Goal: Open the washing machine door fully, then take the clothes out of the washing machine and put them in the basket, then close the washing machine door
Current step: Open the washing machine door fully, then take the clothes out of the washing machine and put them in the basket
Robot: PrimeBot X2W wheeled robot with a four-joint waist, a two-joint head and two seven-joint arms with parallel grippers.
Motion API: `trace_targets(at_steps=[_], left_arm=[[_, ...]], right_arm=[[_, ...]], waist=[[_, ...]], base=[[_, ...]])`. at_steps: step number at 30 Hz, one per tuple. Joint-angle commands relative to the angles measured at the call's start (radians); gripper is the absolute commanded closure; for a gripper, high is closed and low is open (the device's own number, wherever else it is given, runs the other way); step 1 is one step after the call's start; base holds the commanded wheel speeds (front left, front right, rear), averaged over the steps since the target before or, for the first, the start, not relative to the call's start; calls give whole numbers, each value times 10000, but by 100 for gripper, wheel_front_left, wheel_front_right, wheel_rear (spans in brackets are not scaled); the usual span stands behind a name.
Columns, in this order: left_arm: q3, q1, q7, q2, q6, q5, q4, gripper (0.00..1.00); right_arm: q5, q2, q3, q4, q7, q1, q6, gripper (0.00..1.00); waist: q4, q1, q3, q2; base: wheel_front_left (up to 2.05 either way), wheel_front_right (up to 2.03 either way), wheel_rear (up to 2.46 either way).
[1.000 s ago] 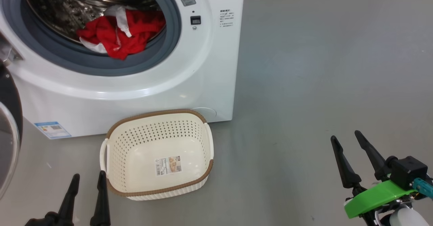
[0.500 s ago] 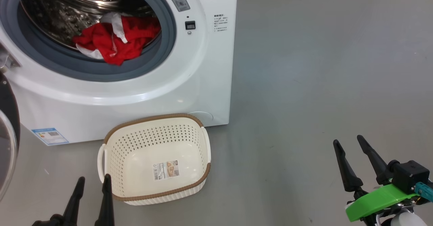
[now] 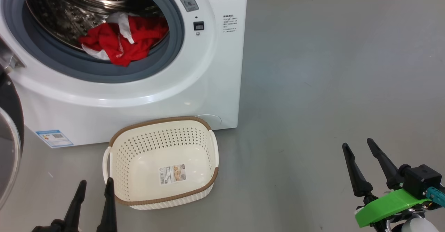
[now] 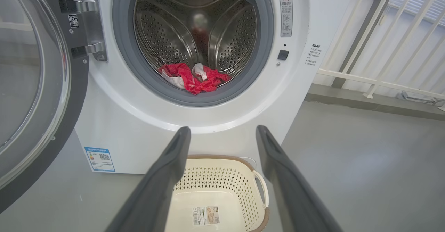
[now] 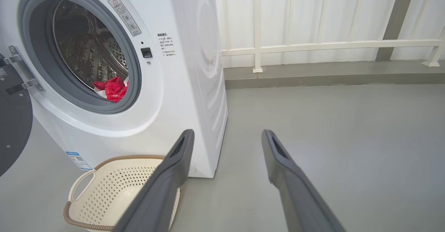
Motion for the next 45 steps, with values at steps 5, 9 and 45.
trace_targets(at_steps=[5,9,45], left_arm=[[355,-112,-49,193,-56,128,-276,0],[322,-116,-49,217,-56,38,-296,0],[242,-477,-49,380,-56,-91,-248,0]], right_arm=[[-4,-158,152,-265,-90,48,63,0],[-1,-157,173,-266,-90,49,63,0],[25,-90,198,-259,-90,-159,63,0]], waist=[[19,0,-8,0],[35,0,3,0],[197,0,386,0]], base=[[0,-1,1],[34,-41,7],[63,-66,3]])
